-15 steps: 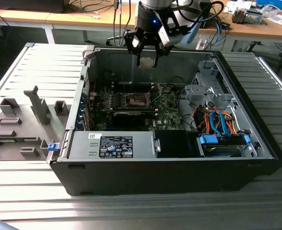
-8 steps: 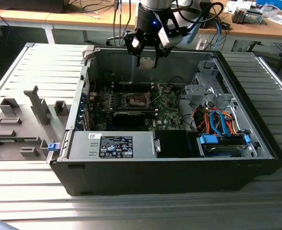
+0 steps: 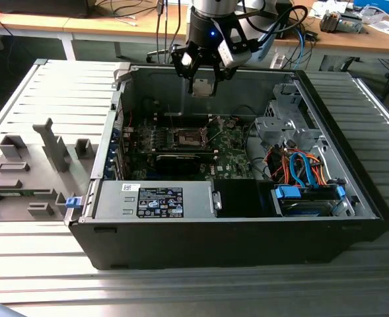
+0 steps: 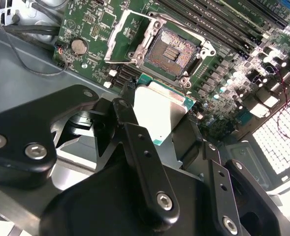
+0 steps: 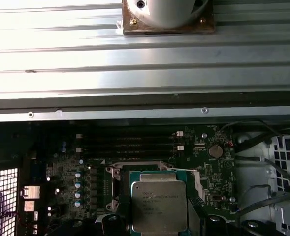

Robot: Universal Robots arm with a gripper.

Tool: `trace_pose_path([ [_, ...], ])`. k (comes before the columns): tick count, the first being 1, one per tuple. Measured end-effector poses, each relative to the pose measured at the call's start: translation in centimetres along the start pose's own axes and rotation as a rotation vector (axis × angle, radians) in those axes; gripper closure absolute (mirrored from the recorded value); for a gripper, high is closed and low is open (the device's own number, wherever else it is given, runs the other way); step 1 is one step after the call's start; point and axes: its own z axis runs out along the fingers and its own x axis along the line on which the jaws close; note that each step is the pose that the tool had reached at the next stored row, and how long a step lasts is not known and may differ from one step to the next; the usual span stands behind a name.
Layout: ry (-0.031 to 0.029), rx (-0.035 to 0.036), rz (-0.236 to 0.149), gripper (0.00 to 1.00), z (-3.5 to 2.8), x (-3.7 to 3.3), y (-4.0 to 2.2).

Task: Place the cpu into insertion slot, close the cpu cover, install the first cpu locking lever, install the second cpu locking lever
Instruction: 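Place the cpu into insertion slot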

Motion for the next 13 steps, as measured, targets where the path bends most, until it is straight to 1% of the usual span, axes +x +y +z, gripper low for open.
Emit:
trace_pose_path([
  [13,0.0000,0.0000,0.000,0.46,0.30,0.00,-0.13],
])
